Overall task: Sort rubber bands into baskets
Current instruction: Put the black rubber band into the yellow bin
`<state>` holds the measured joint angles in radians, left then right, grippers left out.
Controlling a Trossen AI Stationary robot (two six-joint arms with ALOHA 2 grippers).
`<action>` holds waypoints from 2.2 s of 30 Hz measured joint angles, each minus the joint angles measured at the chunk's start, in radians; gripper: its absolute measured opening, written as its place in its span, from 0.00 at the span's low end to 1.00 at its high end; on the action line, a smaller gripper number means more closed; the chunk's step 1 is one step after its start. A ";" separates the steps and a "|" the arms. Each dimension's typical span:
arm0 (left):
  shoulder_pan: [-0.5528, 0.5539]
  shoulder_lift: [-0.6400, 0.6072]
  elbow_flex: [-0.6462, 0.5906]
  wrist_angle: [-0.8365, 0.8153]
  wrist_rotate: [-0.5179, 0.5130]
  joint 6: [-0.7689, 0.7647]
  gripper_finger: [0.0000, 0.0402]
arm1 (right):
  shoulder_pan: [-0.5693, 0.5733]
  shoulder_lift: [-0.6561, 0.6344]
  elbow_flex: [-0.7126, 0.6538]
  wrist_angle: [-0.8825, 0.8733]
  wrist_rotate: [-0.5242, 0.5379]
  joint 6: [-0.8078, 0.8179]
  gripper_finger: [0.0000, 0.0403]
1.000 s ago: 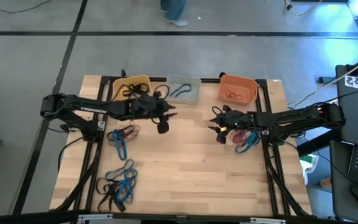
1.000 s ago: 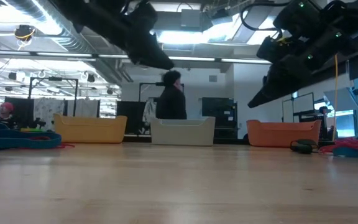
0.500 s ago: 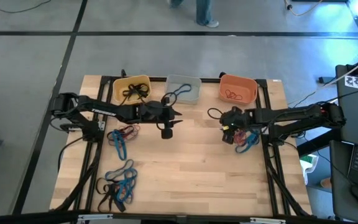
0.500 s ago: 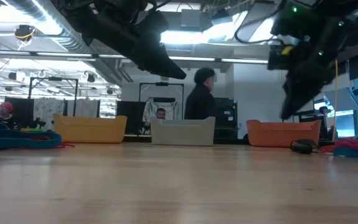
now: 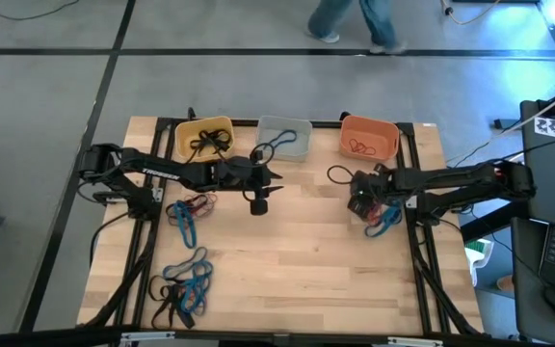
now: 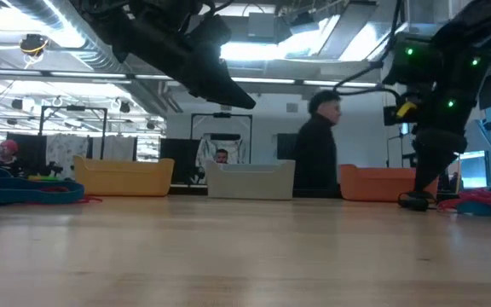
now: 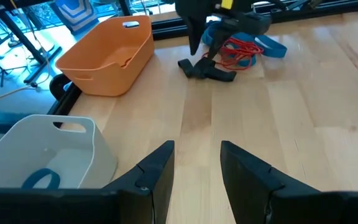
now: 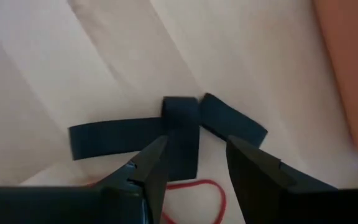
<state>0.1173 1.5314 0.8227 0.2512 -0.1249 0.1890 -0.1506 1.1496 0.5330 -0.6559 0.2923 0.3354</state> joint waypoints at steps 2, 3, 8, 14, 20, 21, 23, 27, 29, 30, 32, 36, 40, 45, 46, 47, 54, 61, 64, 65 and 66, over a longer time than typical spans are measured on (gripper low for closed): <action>0.000 0.000 0.000 0.000 0.000 0.000 0.32 | -0.028 0.000 -0.017 0.032 -0.047 -0.009 0.40; 0.000 0.000 0.000 0.000 0.000 0.000 0.32 | -0.038 0.000 -0.023 0.045 -0.065 -0.017 0.40; 0.001 0.000 0.000 0.000 -0.001 0.008 0.32 | -0.054 0.000 -0.027 0.062 -0.093 -0.029 0.39; 0.001 0.000 0.000 0.000 -0.001 0.004 0.32 | -0.062 0.000 -0.063 0.120 -0.103 -0.033 0.26; 0.001 0.000 0.000 -0.007 -0.001 -0.019 0.32 | -0.059 0.000 -0.067 0.143 -0.128 -0.036 0.06; 0.001 0.000 0.000 -0.010 -0.001 -0.019 0.32 | -0.059 0.000 -0.062 0.140 -0.127 -0.052 0.03; 0.001 0.000 0.000 -0.011 -0.001 -0.004 0.32 | -0.059 0.000 -0.045 0.138 -0.127 -0.072 0.02; 0.001 0.000 0.000 -0.007 -0.001 0.015 0.32 | -0.059 0.000 -0.006 0.127 -0.127 -0.096 0.04; 0.002 0.000 0.000 0.006 -0.001 0.019 0.32 | -0.059 0.000 0.015 0.128 -0.126 -0.116 0.02; 0.003 0.000 0.000 0.013 -0.001 0.019 0.32 | -0.059 0.000 0.024 0.128 -0.127 -0.129 0.01; 0.003 0.000 -0.001 0.028 -0.002 0.019 0.32 | -0.059 0.000 0.041 0.134 -0.127 -0.144 0.01; 0.003 -0.001 -0.001 0.042 -0.002 0.020 0.32 | -0.058 0.000 0.055 0.198 -0.128 -0.168 0.03; 0.003 -0.001 -0.001 0.045 -0.002 0.020 0.32 | -0.058 0.000 0.055 0.335 -0.186 -0.213 0.01; 0.003 -0.001 -0.001 0.045 -0.002 0.018 0.32 | -0.010 0.000 0.055 0.536 -0.225 -0.282 0.02; 0.003 -0.001 -0.001 0.045 -0.002 0.015 0.32 | 0.003 0.000 0.055 0.569 -0.225 -0.291 0.01; 0.003 -0.001 -0.001 0.045 -0.002 0.011 0.32 | 0.015 0.000 0.055 0.601 -0.225 -0.299 0.01; 0.002 -0.001 -0.001 0.113 0.012 -0.040 0.32 | 0.082 0.008 0.055 0.780 -0.215 -0.372 0.01; 0.001 -0.001 -0.001 0.159 0.101 -0.102 0.32 | 0.126 0.096 0.056 0.919 -0.207 -0.437 0.01; 0.000 -0.001 -0.001 0.163 0.103 -0.136 0.32 | 0.140 0.141 0.056 0.996 -0.167 -0.476 0.01; 0.000 -0.001 -0.001 0.163 0.103 -0.146 0.32 | 0.141 0.156 0.055 1.026 -0.162 -0.488 0.01; 0.000 -0.001 -0.001 0.164 0.103 -0.157 0.32 | 0.140 0.168 0.056 1.050 -0.161 -0.495 0.01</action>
<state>0.1177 1.5307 0.8219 0.4149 -0.0219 0.0321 -0.0101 1.3174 0.5888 0.3941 0.1309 -0.1595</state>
